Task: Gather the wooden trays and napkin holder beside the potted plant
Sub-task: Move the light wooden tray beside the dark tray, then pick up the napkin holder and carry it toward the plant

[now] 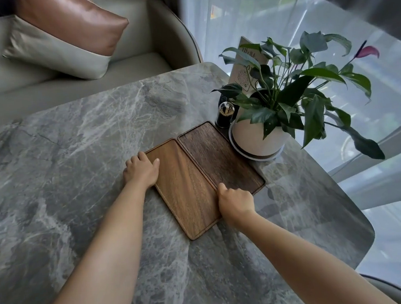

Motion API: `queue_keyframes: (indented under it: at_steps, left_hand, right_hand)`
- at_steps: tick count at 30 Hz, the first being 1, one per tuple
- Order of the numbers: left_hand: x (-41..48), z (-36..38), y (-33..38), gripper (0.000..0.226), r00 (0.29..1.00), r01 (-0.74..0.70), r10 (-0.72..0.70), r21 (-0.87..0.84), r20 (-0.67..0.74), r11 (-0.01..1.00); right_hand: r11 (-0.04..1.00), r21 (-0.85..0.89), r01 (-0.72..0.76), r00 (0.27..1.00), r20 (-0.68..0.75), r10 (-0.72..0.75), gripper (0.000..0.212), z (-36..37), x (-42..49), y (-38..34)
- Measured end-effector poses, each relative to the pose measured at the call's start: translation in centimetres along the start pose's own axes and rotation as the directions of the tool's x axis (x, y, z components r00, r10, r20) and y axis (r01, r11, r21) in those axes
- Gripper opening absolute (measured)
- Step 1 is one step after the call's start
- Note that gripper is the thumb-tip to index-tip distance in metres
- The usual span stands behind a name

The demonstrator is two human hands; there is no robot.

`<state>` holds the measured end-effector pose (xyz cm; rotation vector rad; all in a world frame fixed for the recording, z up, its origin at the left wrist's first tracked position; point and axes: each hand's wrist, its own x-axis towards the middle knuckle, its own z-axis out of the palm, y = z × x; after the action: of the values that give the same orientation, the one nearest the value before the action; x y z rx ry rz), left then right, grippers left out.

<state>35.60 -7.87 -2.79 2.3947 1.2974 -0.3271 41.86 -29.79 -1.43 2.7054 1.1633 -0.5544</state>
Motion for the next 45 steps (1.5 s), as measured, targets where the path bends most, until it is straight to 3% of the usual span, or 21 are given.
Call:
queue_keyframes:
  at_steps: [5,8,12,16,23,33,38,45]
  left_hand:
    - [-0.5,-0.5,-0.5,0.067,0.998,-0.044,0.044,0.01,0.043,0.999]
    - [-1.0,-1.2,-1.4,0.067,0.995,-0.088,0.087,0.033,0.044,0.996]
    - [-2.0,-2.7,-3.9,0.065,0.977,-0.201,0.209,0.123,-0.048,0.972]
    - [-3.4,-5.0,-7.4,0.067,0.934,-0.283,0.329,0.27,-0.141,0.92]
    - [-7.7,-12.1,-15.0,0.071,0.848,-0.309,0.441,0.403,-0.292,0.861]
    - [-12.5,-20.0,-32.4,0.092,0.871,-0.16,0.318,0.396,-0.375,0.904]
    - [-11.9,-21.0,-39.6,0.102,0.932,-0.089,0.205,0.361,-0.299,0.928]
    - [-7.9,-19.6,-42.9,0.121,0.976,-0.134,0.174,0.264,-0.133,0.955]
  right_hand:
    - [1.0,-0.026,-0.008,1.0,0.018,0.008,0.026,-0.3,-0.1,-0.1]
    - [0.996,0.055,-0.077,0.997,0.003,0.077,0.021,-0.4,0.0,0.1]
    - [0.981,0.117,-0.156,0.985,-0.058,0.164,0.044,-1.0,0.2,-0.3]
    - [0.996,0.018,-0.087,0.974,-0.209,0.088,0.052,-3.4,0.3,-3.0]
    - [0.986,0.095,0.139,0.941,-0.321,-0.102,0.073,-9.2,-0.8,-13.3]
    - [0.912,0.107,0.396,0.867,-0.37,-0.333,0.088,-12.1,-2.6,-31.5]
    - [0.898,0.086,0.432,0.87,-0.301,-0.39,0.091,-10.7,-2.5,-38.3]
    - [0.911,0.084,0.405,0.906,-0.17,-0.387,0.093,-7.3,-1.5,-42.7]
